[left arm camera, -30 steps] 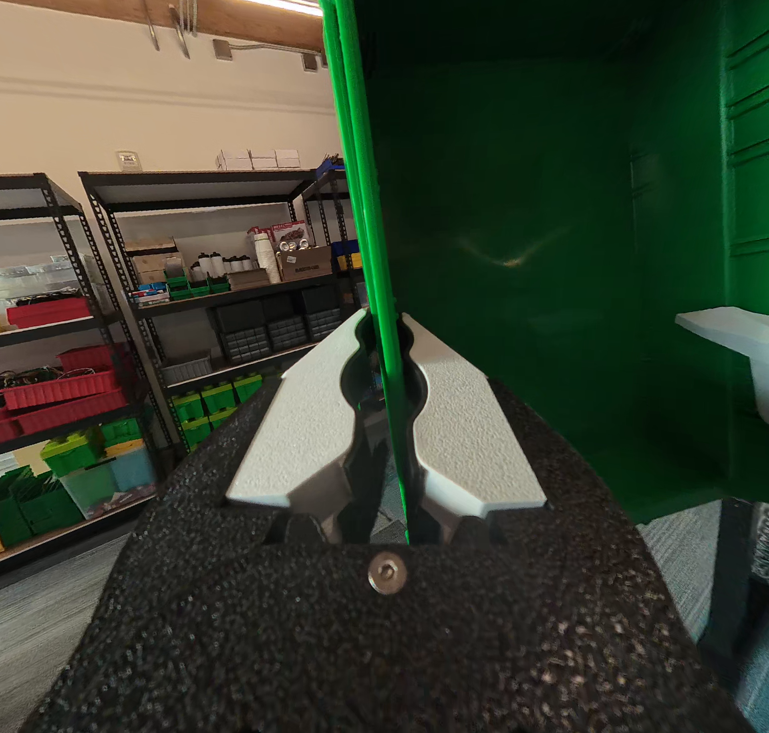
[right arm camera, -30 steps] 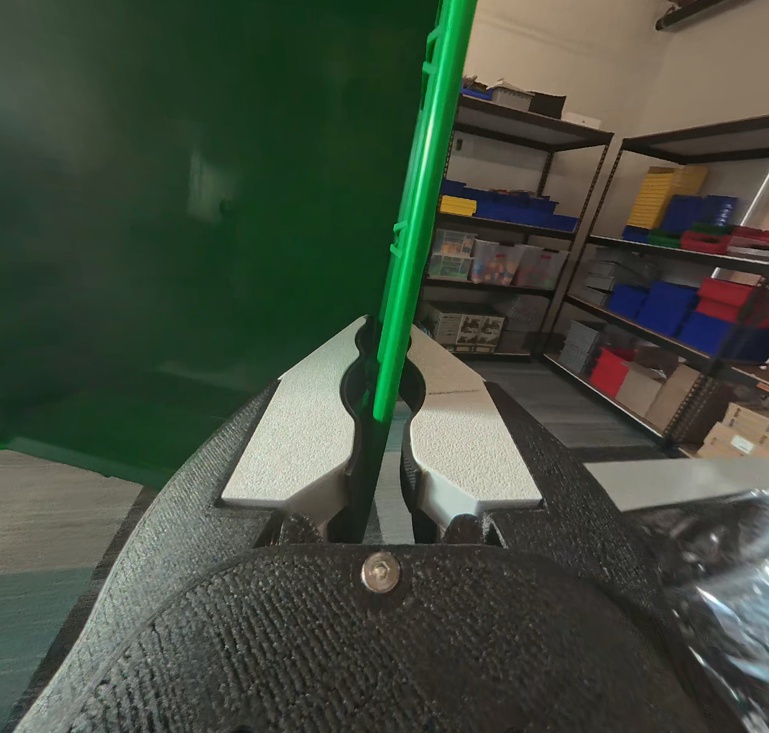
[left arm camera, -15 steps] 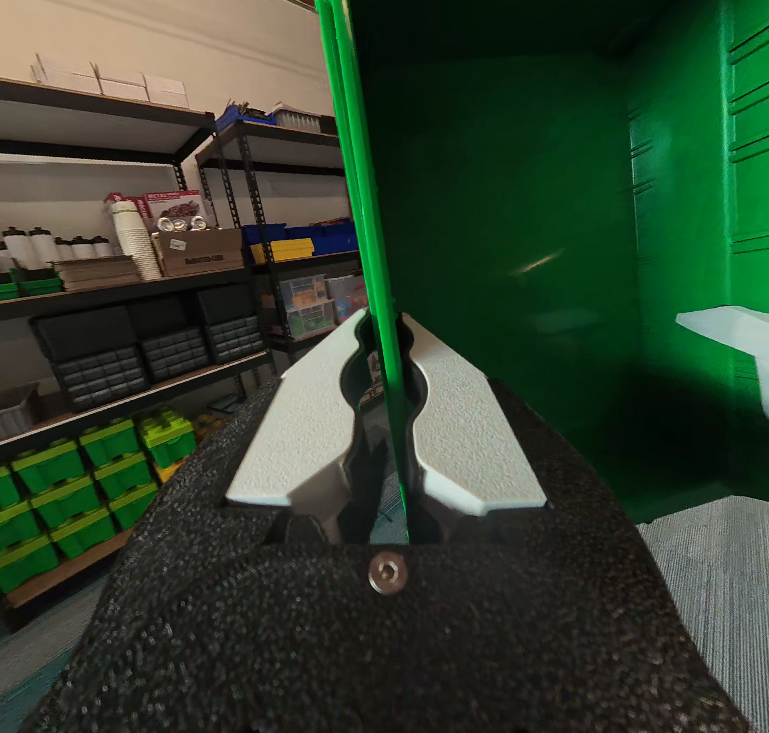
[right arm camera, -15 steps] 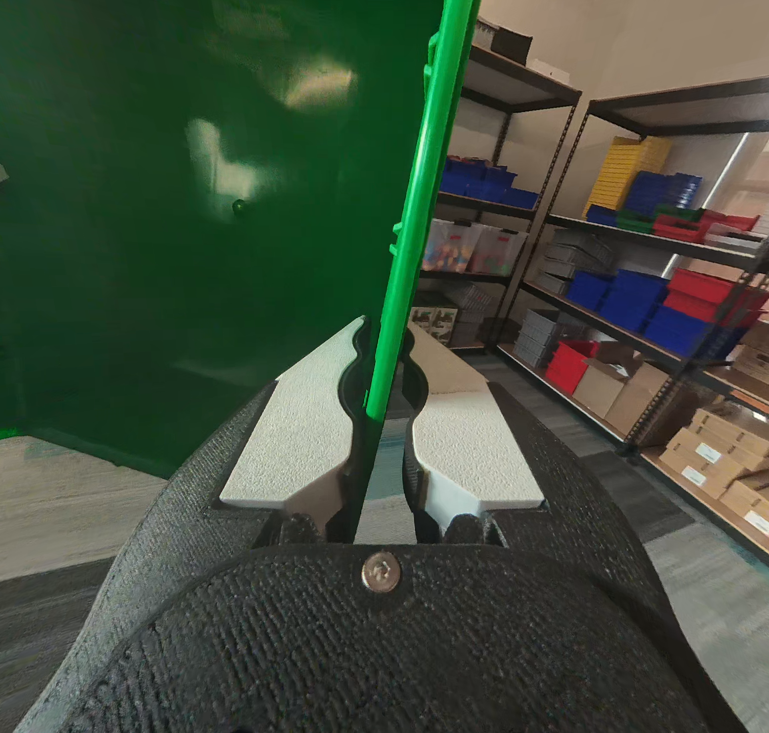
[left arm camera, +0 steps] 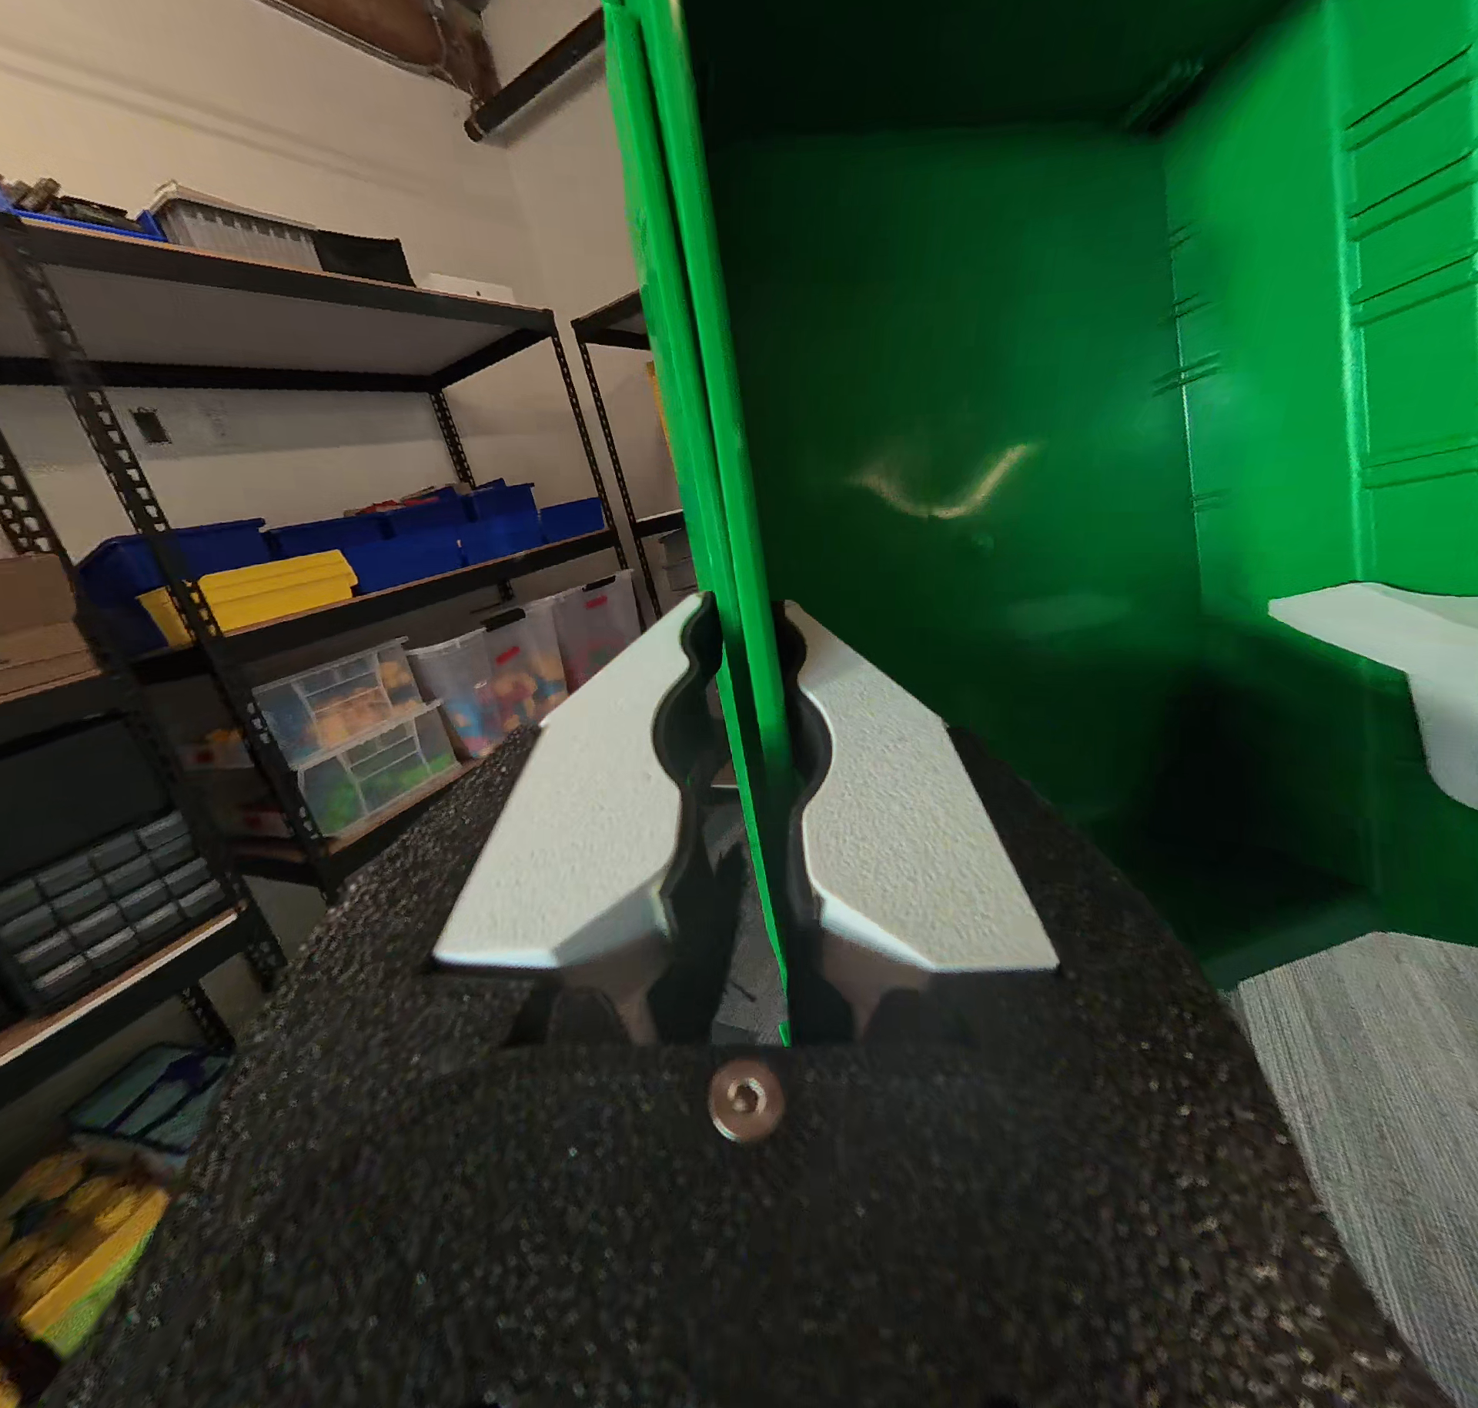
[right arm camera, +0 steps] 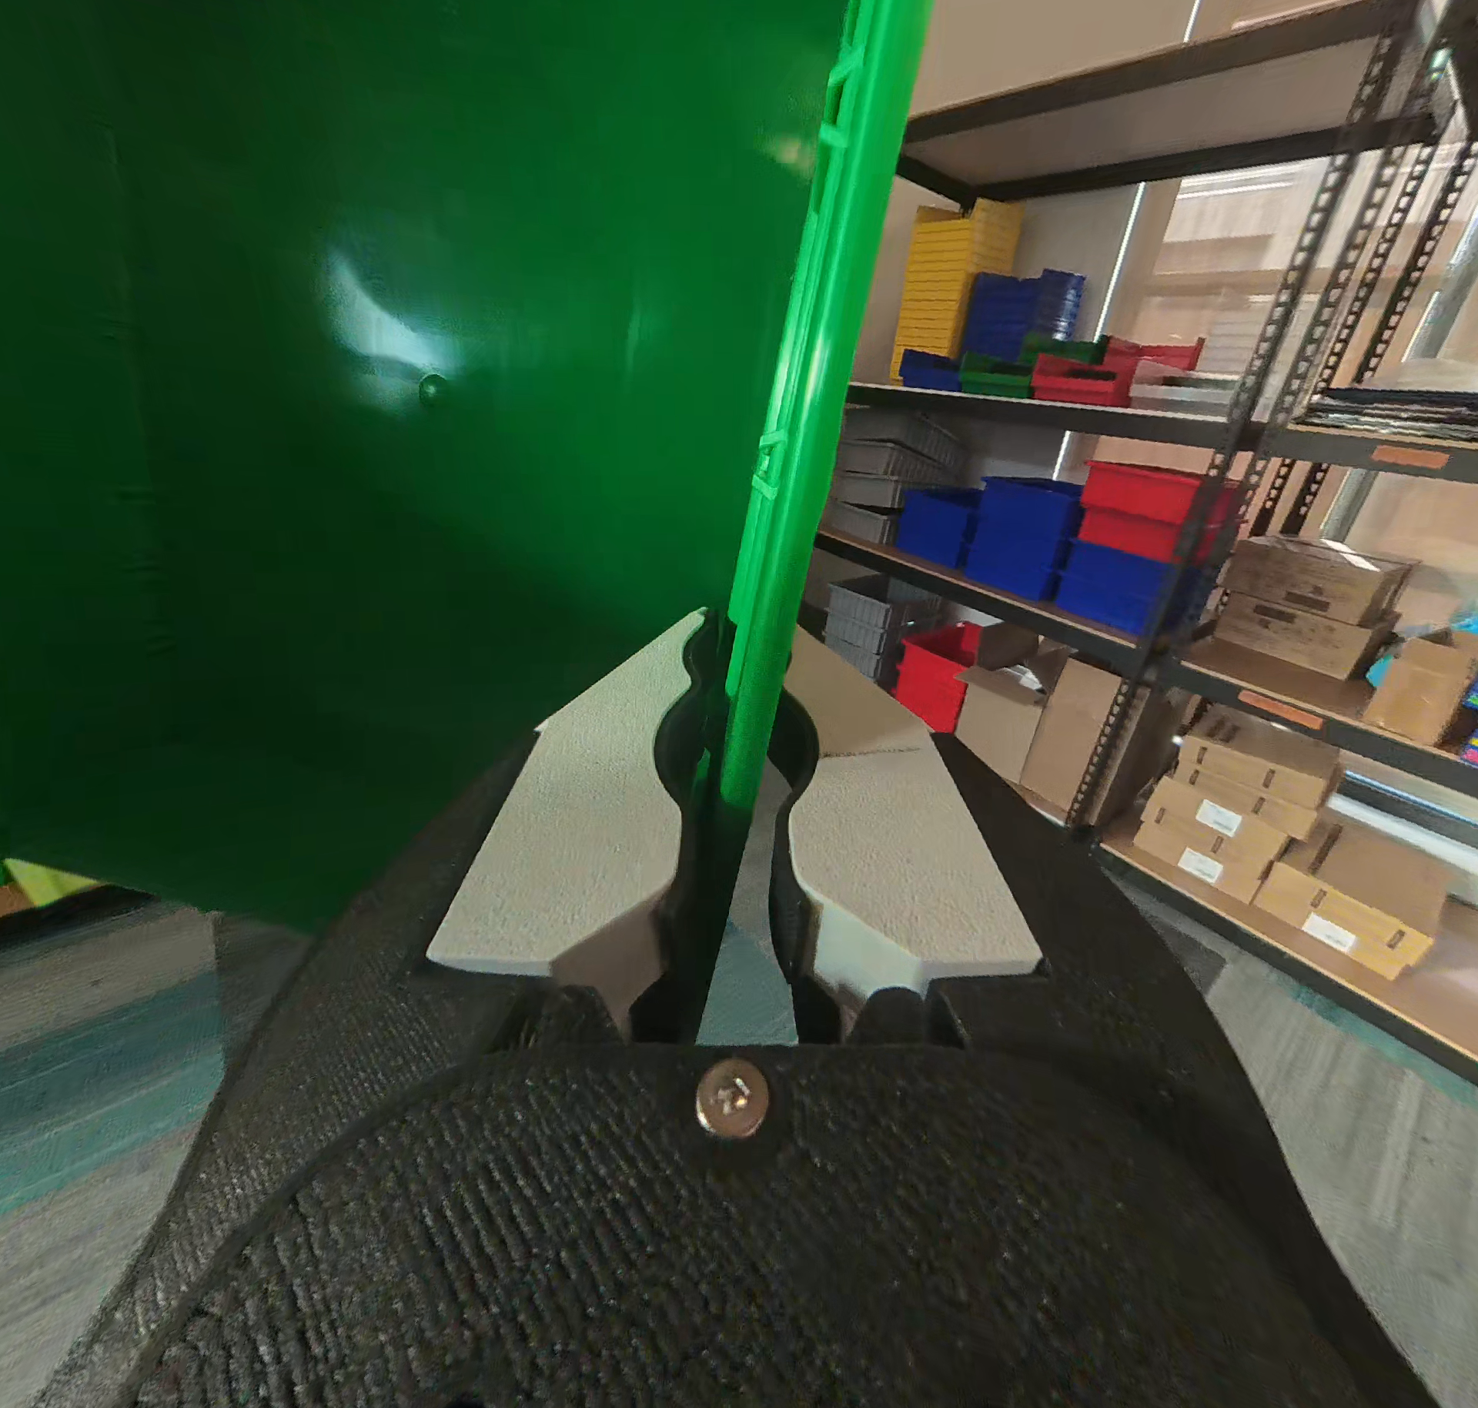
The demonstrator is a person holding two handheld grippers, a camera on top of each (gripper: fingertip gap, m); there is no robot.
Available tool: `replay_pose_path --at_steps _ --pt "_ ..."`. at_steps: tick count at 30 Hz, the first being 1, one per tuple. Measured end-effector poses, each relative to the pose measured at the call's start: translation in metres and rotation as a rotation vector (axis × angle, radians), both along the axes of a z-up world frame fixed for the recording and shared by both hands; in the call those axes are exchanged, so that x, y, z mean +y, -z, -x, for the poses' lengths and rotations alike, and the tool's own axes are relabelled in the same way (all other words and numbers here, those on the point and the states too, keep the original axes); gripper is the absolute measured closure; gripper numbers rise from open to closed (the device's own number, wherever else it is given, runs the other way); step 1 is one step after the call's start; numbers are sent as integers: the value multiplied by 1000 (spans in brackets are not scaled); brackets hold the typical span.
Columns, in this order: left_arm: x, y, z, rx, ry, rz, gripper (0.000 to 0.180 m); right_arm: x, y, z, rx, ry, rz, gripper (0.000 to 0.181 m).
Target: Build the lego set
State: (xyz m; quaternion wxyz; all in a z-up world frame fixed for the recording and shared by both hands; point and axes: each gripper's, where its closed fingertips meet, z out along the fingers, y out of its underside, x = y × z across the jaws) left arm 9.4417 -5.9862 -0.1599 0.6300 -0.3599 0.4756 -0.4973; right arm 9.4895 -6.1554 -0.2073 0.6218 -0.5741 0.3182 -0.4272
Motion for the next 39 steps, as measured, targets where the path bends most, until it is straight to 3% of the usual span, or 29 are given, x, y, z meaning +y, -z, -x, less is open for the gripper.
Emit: replay_pose_path --at_steps 8,14,27,32,39 --pt "101 4 -214 25 -49 84 167 101 -10 -232 -42 -54 52 174" --pt "162 -9 -405 -65 -13 55 170 160 -23 -412 -118 23 24 174" --pt "128 -21 -860 -33 244 35 171 119 -25 -817 22 252 46 172" --pt "83 -62 -1062 -79 279 48 171 72 -66 -1006 1 332 62 172" --pt "44 -165 -1323 -134 263 46 173 26 -170 -1260 -38 443 90 173"
